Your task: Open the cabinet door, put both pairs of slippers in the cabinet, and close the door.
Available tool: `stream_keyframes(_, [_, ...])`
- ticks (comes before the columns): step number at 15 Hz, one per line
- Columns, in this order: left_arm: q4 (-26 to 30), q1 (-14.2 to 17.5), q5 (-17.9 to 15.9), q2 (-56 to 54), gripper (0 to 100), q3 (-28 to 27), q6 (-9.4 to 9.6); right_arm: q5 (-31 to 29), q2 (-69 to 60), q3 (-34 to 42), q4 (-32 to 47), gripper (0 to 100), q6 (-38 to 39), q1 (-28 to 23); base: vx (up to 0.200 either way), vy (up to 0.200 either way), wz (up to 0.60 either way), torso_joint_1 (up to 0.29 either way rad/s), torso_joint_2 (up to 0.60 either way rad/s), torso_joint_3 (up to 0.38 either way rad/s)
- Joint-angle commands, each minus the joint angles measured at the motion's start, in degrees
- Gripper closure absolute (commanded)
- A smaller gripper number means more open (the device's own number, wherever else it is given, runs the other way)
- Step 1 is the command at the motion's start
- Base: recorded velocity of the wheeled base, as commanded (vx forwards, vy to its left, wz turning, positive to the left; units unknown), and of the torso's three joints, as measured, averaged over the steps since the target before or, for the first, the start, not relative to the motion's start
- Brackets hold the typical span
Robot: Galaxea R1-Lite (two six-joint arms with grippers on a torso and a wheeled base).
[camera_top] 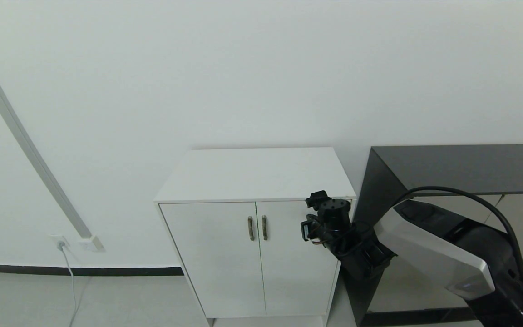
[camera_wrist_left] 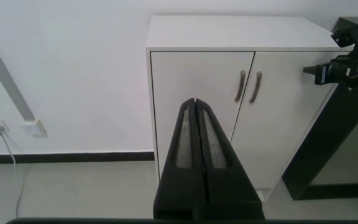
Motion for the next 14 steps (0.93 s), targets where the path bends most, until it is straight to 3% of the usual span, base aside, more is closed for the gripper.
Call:
stream_keyframes(1, [0.00,-0.01,0.02,0.07,100,0.01,-0.01,-0.01,0.23,-0.09,-0.07,100,-0.01,-0.03,0.000,0.000,0.00,0.000,0.00,0.000])
stream_keyframes(8, [0.00,-0.01,0.02,0.07,100,0.01,-0.10,-0.01,-2.84,5.18,-2.71,100,0.08,0.58,0.000,0.000,0.00,0.000,0.00,0.000])
stream_keyframes(14, [0.00,-0.01,0.02,0.07,100,0.01,-0.10,-0.80,-16.64,27.07,-12.20,100,0.08,2.52,0.000,0.000,0.00,0.000,0.00,0.000])
